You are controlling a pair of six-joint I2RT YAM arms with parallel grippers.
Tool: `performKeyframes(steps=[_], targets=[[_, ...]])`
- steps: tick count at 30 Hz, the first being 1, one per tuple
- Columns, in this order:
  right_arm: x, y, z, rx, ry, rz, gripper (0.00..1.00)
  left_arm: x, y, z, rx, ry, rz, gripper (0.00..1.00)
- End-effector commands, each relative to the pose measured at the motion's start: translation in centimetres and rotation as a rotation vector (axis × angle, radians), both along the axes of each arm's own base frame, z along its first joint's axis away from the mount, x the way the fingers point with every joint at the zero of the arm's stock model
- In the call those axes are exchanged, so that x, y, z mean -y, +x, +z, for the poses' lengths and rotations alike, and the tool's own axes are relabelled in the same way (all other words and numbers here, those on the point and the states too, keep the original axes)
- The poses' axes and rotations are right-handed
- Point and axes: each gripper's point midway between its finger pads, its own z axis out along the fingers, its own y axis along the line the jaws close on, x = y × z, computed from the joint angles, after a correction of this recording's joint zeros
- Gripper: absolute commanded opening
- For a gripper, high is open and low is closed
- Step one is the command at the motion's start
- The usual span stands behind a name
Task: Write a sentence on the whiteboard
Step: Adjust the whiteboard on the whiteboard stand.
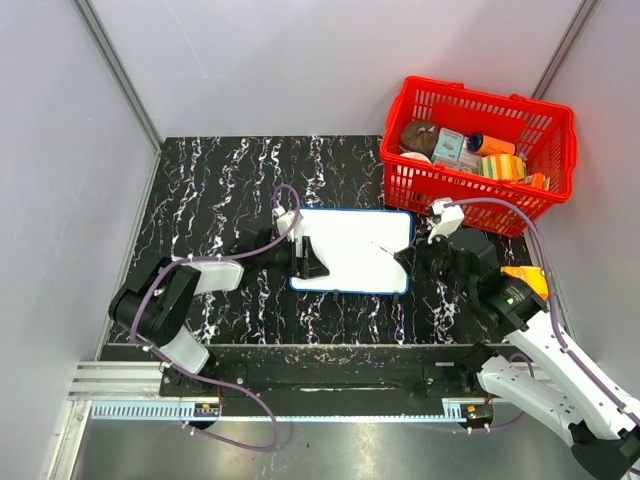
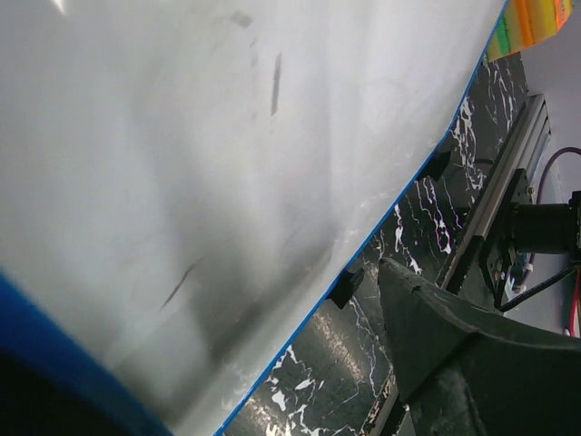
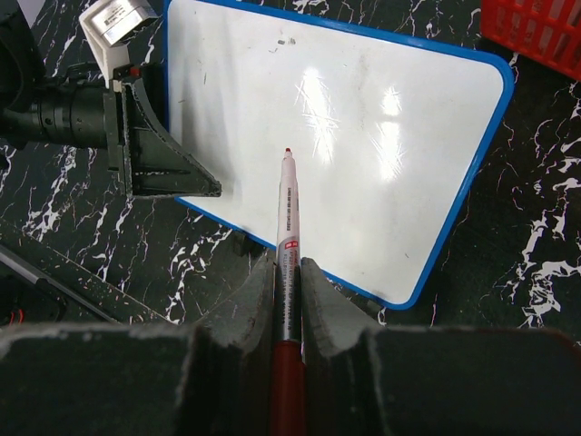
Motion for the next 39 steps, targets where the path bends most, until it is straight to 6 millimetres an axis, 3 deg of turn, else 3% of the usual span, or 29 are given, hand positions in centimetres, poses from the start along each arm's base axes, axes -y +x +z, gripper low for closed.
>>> performKeyframes(steps=[1, 5, 8, 13, 18, 24, 31, 33, 38, 39], targets=[[-0.8, 0.2, 1.5, 0.044, 0.046, 0.022, 0.00, 1.8, 1.0, 3.4, 0.123, -0.060, 0.008, 0.81], [-0.8, 0.2, 1.3, 0.041, 0.044, 0.021, 0.00, 2.8, 0.6, 3.2, 0.128, -0.051, -0.015, 0.80], [-0.8, 0.1, 1.3, 0.042, 0.046, 0.025, 0.00, 2.7, 0.6, 2.5, 0.116, -0.040, -0.008, 0.81], [-0.7, 0.1, 1.3, 0.044, 0.045, 0.023, 0.00, 2.3, 0.7, 2.9, 0.142, -0.037, 0.011, 0.83], [-0.8, 0.1, 1.3, 0.044, 0.046, 0.026, 0.00, 1.1, 1.0, 4.3, 0.178, -0.040, 0.041, 0.85], [-0.8, 0.1, 1.3, 0.045, 0.044, 0.028, 0.00, -1.9, 1.8, 5.6, 0.216, -0.067, 0.082, 0.86], [-0.9, 0.1, 1.4, 0.047, 0.049, 0.032, 0.00, -3.4, 1.9, 5.5, 0.220, -0.075, 0.096, 0.85], [-0.9, 0.1, 1.6, 0.051, 0.051, 0.033, 0.00, -3.7, 2.2, 5.5, 0.219, -0.082, 0.095, 0.80], [-0.9, 0.1, 1.6, 0.051, 0.054, 0.032, 0.00, -3.6, 2.4, 5.6, 0.240, -0.119, 0.065, 0.45], [-0.9, 0.0, 1.6, 0.051, 0.057, 0.032, 0.00, -3.6, 2.5, 5.4, 0.235, -0.122, 0.060, 0.31]])
